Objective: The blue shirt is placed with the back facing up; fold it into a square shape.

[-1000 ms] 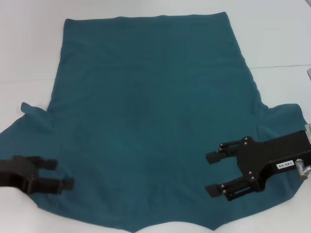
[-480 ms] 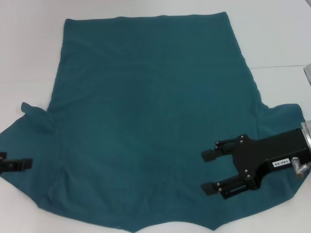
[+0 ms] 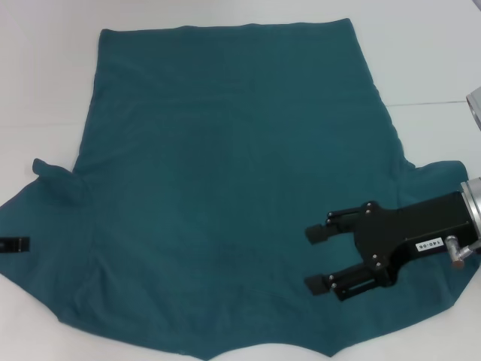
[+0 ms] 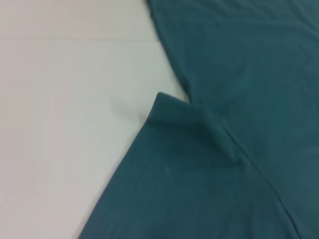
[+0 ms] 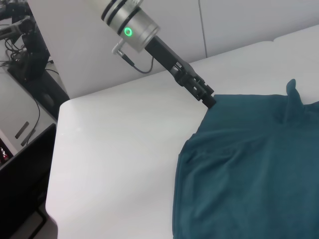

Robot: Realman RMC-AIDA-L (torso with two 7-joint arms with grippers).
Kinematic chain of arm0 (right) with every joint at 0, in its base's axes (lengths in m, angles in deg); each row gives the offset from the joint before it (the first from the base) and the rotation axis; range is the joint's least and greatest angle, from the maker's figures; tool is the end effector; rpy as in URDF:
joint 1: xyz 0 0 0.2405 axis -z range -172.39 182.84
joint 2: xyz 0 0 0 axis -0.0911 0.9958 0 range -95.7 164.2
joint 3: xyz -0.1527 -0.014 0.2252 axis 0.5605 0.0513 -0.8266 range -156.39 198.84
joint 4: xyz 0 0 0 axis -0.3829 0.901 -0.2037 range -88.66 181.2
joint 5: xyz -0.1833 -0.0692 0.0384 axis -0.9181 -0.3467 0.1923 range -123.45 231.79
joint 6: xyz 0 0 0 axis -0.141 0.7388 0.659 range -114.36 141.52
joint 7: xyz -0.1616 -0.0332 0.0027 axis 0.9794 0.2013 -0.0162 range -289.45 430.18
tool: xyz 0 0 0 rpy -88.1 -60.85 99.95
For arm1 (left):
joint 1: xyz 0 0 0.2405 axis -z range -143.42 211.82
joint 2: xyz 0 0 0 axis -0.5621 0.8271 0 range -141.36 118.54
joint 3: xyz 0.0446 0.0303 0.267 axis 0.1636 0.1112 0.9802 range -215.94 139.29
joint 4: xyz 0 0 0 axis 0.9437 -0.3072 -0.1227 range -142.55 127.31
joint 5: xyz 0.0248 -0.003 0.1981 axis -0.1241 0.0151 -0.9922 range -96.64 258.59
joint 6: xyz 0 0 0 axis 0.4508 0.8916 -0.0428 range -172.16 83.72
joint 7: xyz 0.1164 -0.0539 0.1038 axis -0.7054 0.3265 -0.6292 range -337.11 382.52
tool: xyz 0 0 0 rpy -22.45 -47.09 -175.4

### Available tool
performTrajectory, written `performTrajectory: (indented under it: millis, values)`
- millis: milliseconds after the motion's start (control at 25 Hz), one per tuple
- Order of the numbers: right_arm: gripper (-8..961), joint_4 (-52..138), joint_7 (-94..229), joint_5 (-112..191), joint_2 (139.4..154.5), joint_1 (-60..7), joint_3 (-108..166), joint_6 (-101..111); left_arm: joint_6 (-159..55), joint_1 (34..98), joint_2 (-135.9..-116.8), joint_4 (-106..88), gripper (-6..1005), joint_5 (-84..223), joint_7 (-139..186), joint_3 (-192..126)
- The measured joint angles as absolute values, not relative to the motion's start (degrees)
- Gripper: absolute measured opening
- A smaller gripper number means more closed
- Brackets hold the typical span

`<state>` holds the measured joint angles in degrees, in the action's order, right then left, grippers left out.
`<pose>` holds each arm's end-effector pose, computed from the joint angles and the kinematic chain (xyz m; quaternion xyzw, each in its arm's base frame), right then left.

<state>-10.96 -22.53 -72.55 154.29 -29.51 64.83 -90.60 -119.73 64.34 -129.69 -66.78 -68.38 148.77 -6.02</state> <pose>0.2153 0.3311 -0.0044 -0.9803 0.1507 0.1256 0.0228 -0.3497 0.3669 0.0603 -0.7935 -0.5150 -0.0158 0.3239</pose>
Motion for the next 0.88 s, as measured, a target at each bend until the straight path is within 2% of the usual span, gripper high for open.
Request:
performTrajectory:
  millis: [880]
  values:
    - [870, -9.63, -22.71, -72.43, 154.31, -30.31, 64.91, -90.57, -107.12, 64.43, -129.87, -62.61, 921, -70.55, 150.55, -6.06]
